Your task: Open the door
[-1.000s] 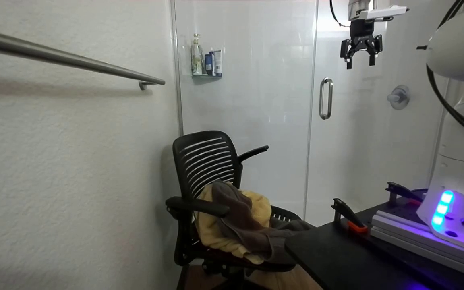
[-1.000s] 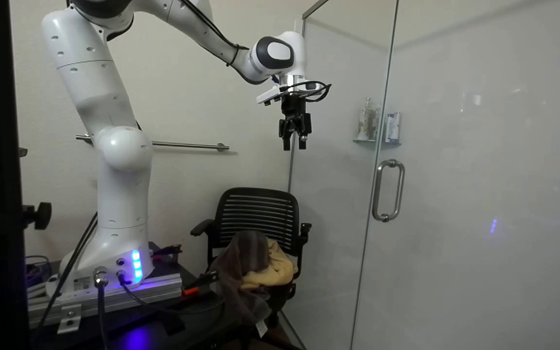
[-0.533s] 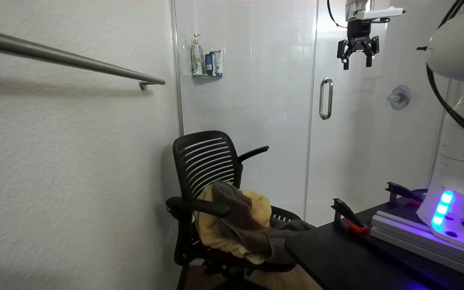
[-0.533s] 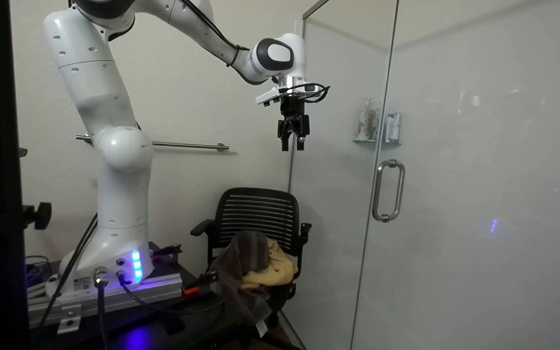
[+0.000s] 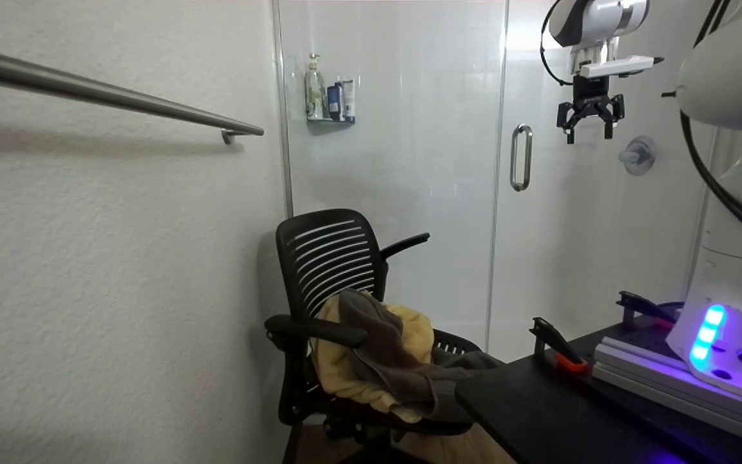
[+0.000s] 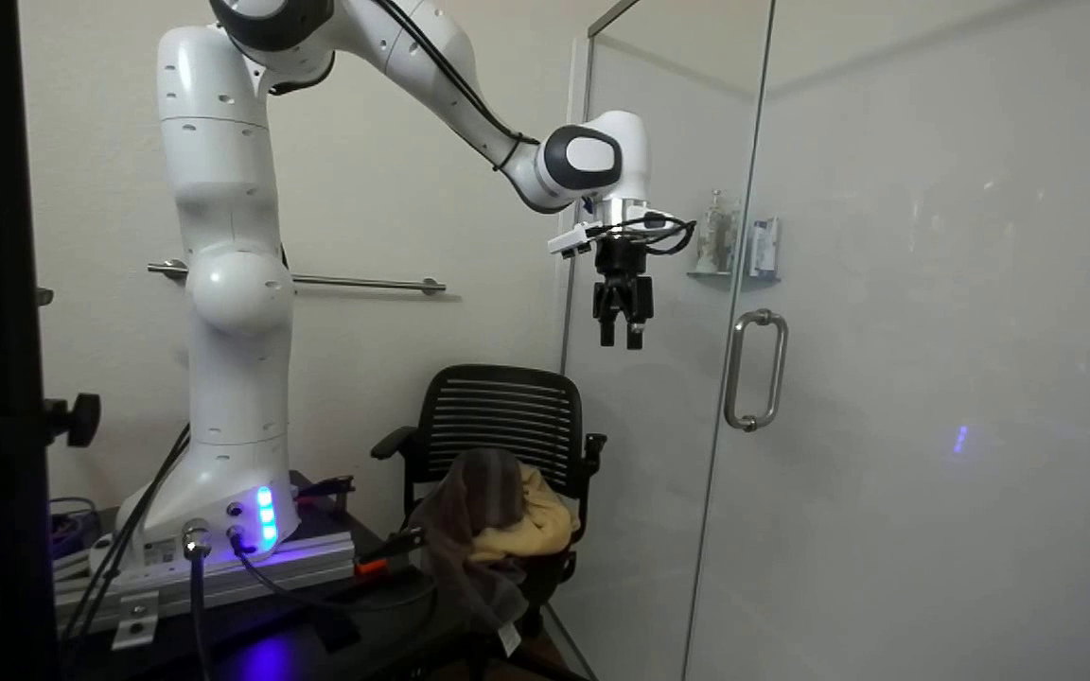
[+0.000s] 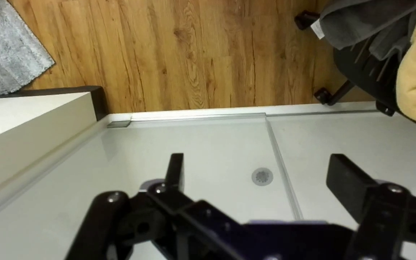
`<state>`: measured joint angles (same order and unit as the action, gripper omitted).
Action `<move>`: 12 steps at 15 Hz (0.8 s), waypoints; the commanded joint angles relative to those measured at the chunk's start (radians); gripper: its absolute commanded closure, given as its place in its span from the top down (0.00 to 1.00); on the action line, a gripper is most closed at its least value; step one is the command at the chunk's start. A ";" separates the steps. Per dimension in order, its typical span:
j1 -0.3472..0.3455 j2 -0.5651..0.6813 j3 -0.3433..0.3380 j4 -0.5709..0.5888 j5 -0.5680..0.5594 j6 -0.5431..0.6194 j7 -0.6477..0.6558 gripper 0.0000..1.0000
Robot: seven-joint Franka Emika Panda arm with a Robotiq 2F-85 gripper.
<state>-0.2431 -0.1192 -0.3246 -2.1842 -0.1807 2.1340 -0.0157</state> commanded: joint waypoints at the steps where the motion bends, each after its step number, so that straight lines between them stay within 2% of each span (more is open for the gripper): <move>1: -0.024 0.129 -0.006 0.123 0.066 0.081 -0.029 1.00; 5: -0.014 0.186 0.018 0.257 -0.005 0.131 0.046 1.00; 6: -0.022 0.156 0.015 0.191 0.022 0.124 0.017 1.00; 10: -0.016 0.173 0.023 0.251 0.012 0.123 0.035 1.00; 12: -0.033 0.244 0.014 0.287 0.074 0.143 0.019 1.00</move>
<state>-0.2476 0.0535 -0.3134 -1.9383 -0.1675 2.2608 0.0223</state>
